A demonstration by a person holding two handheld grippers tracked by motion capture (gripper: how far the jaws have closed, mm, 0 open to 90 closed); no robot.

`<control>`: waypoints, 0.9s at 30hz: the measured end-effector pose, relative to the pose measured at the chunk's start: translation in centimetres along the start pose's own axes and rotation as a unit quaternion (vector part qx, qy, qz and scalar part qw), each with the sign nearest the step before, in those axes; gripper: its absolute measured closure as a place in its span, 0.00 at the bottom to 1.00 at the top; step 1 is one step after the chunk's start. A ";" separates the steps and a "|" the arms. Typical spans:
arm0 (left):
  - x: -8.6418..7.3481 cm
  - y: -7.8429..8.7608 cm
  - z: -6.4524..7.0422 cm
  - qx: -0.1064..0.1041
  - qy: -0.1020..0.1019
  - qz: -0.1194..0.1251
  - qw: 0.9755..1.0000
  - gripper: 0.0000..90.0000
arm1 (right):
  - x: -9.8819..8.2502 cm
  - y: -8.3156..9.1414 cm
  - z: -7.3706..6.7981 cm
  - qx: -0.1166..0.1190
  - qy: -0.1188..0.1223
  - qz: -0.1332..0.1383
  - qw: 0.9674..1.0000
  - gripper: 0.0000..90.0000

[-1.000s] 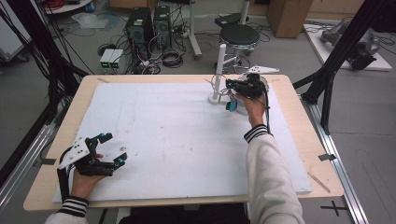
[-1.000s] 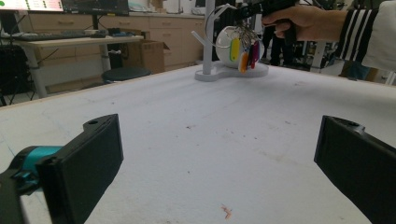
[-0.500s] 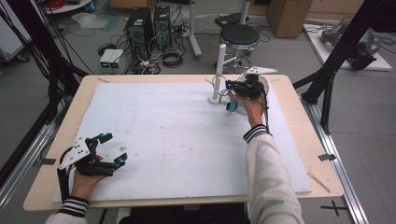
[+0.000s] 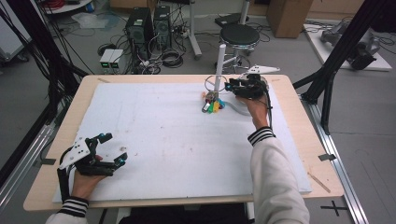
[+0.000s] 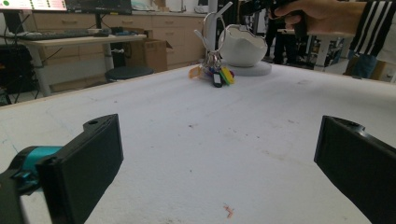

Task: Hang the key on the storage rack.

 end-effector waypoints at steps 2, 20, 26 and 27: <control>0.0 0.0 0.0 0.001 0.002 0.001 1.000 0.02 | 0.3 0.5 -0.5 0.009 0.006 0.002 1.000 0.55; 0.0 0.0 -0.1 0.012 0.007 -0.001 1.000 0.02 | -2.8 7.2 -4.5 0.034 0.071 0.015 0.997 0.01; 0.0 0.0 0.0 0.015 0.001 -0.002 1.000 0.02 | -5.2 9.5 -5.2 0.029 0.060 0.039 0.997 0.01; 0.0 0.0 0.1 0.017 0.000 -0.001 1.000 0.02 | -5.9 9.9 -5.4 0.027 0.057 0.053 0.997 0.01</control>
Point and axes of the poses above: each handheld gripper's, and its own axes: y roughly backward along the jaws, x roughly out of its top, z roughly to its right, the point moved 3 cm from there along -y, roughly forward along the jaws, and after that the axes turned 1 degree about -y, right-handed, at the moved point
